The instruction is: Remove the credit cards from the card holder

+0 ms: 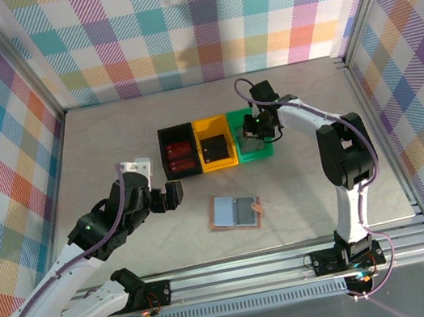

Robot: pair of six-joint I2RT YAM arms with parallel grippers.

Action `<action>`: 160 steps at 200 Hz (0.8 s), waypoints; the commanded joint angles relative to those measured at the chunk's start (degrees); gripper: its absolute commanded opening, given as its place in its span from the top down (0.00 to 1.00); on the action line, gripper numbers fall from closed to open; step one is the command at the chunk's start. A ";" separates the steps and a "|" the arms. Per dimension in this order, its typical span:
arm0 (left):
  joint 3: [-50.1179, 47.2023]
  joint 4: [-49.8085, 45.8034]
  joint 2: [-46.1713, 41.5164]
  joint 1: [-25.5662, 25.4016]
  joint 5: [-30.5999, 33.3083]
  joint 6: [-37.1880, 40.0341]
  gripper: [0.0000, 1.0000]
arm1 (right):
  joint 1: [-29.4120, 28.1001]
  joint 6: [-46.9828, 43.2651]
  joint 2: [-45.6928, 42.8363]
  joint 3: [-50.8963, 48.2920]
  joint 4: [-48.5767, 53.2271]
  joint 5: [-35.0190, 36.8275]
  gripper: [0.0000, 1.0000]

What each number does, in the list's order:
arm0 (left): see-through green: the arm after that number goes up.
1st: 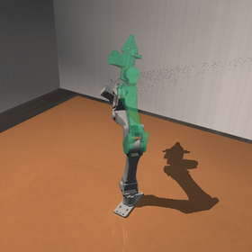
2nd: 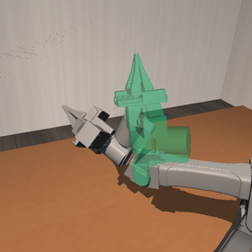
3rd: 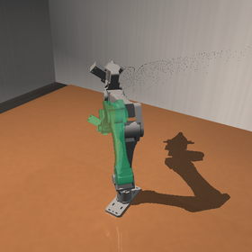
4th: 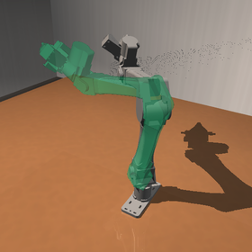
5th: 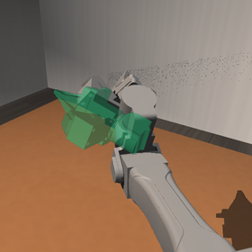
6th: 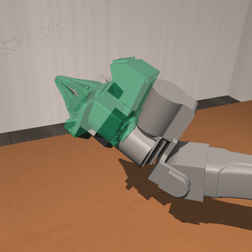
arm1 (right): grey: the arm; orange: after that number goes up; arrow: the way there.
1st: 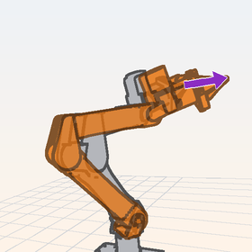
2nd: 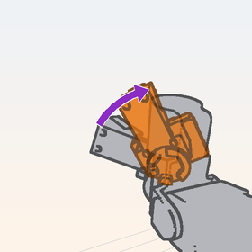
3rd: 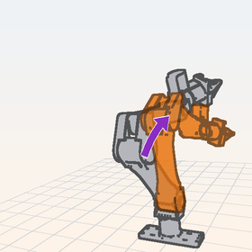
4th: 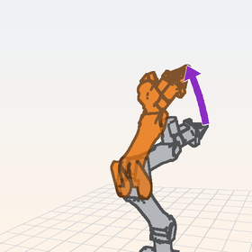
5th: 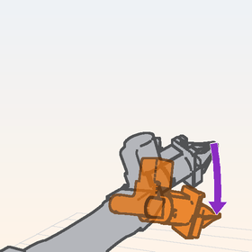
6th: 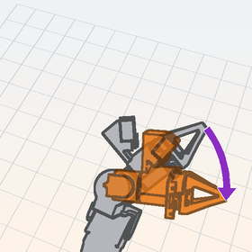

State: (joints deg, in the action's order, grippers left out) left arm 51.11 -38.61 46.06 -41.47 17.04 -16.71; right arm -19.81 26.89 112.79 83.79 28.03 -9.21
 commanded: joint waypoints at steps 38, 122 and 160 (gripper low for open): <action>0.13 0.57 0.60 0.43 -0.77 0.36 0.00 | 0.22 -1.41 -2.57 0.11 2.20 1.76 0.72; 0.23 0.38 0.72 0.43 -1.07 0.40 0.00 | 0.21 -2.97 -6.39 1.21 5.23 4.63 0.62; 0.26 0.38 0.73 0.43 -1.17 0.41 0.00 | 0.22 -3.08 -9.31 1.08 6.51 4.90 0.62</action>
State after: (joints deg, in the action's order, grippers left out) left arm 51.11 -38.63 46.94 -41.47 15.97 -16.71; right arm -19.81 24.75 107.15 83.79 32.01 -4.89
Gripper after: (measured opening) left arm 0.996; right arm 0.382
